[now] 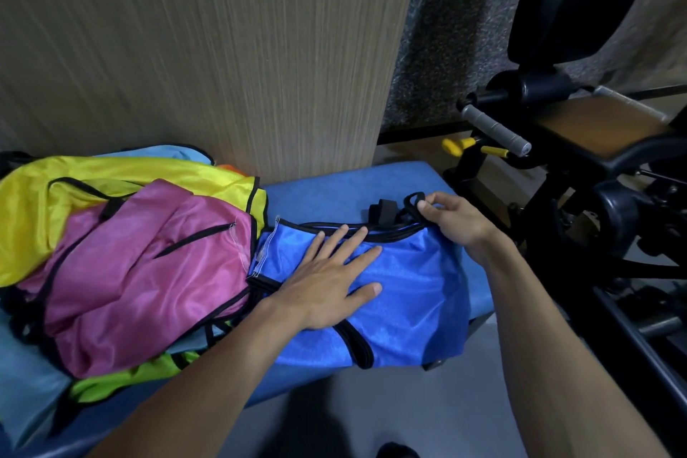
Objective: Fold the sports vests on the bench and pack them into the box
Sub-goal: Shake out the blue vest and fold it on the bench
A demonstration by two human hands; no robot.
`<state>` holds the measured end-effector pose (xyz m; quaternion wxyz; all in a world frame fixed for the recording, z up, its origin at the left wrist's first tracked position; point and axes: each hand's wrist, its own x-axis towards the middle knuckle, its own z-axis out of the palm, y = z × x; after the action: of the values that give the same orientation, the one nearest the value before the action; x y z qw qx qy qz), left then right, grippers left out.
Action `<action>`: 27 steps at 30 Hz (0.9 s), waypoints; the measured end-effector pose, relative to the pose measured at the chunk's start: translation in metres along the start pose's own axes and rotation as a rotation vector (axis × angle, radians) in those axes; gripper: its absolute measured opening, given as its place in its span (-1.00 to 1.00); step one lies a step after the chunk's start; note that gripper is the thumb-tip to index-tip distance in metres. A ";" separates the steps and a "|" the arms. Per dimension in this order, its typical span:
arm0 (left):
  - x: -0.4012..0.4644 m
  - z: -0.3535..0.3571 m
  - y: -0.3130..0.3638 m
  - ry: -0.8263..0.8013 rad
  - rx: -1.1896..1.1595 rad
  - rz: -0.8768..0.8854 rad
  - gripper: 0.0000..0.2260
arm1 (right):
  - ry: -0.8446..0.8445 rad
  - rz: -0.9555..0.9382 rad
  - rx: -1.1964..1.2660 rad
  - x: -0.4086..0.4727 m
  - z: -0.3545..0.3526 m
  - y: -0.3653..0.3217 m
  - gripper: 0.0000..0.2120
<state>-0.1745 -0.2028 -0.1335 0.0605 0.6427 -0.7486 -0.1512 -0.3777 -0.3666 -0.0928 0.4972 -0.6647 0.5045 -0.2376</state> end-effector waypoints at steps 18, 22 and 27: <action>-0.001 -0.002 0.011 0.126 0.089 0.003 -0.42 | 0.499 -0.182 -0.156 0.026 0.033 0.028 -0.91; 0.006 -0.008 0.044 0.193 -0.010 0.136 -0.47 | 0.556 -0.265 -0.323 0.032 0.035 0.031 -0.87; 0.010 0.011 0.032 -0.043 0.081 0.031 -0.32 | 0.470 -0.246 -0.425 0.032 0.028 0.030 -0.77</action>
<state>-0.2096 -0.2066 -0.1352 0.0207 0.6295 -0.7652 -0.1333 -0.3558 -0.3835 -0.1362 0.1850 -0.7364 0.5597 -0.3320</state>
